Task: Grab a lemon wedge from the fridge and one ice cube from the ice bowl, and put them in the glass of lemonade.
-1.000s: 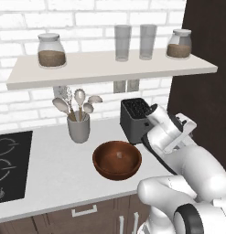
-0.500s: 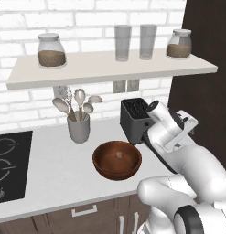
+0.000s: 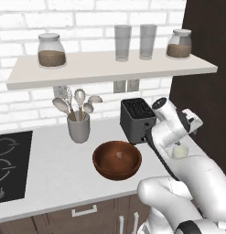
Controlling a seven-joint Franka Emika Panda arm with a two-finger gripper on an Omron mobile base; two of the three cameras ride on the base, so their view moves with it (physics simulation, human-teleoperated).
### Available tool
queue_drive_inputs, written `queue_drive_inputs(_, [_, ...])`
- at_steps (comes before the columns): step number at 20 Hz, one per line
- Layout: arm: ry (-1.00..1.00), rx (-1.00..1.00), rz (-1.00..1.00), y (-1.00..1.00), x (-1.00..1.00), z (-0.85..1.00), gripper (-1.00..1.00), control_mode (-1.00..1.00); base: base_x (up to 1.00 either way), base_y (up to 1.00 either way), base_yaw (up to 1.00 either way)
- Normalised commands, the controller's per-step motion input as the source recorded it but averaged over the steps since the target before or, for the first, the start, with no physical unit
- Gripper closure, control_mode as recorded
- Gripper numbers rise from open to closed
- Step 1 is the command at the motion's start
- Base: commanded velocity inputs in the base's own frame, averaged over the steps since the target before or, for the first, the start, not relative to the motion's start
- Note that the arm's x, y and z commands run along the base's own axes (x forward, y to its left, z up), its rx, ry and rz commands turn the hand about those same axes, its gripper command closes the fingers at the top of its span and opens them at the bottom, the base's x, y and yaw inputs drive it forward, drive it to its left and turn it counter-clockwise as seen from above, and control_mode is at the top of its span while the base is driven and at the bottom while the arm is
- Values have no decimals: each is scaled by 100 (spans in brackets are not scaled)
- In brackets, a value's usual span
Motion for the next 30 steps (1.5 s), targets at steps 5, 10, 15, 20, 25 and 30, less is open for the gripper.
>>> queue_drive_inputs(5, [-64,51,0,28,-93,16,-100,-100,0,0,0])
queue_drive_inputs(10, [-59,52,0,69,-79,65,-100,-100,0,0,0])
queue_drive_inputs(15, [-32,31,0,52,-90,90,-100,-100,0,0,0])
queue_drive_inputs(20, [-4,-2,8,39,-59,-4,-100,-100,0,0,0])
queue_drive_inputs(25, [0,-12,5,30,-35,0,-100,-100,0,0,0])
queue_drive_inputs(30, [0,-4,1,1,-22,0,-100,100,-57,0,1])
